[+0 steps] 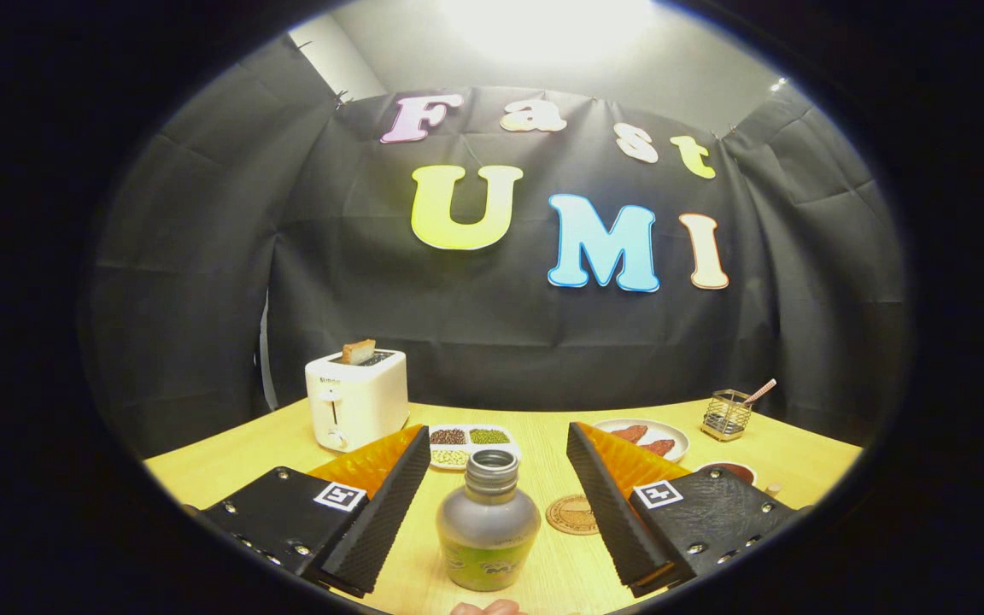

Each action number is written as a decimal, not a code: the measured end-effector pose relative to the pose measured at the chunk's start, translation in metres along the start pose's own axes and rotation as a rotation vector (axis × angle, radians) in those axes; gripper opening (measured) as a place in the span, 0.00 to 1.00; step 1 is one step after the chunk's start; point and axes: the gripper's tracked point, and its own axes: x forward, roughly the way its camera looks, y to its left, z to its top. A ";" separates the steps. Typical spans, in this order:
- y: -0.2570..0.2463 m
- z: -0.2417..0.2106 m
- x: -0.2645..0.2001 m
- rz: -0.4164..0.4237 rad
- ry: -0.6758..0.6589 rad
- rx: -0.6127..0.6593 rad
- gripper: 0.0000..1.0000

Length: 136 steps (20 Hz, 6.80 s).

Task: Take the bottle from table, then pour the juice into the cup, finally place the bottle on the coaster

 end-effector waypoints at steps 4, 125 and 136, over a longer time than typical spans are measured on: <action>0.006 -0.027 0.007 0.012 0.024 0.019 0.99; -0.136 0.002 0.037 0.114 -0.136 2.169 0.76; -0.144 0.002 0.040 0.097 -0.164 2.192 0.76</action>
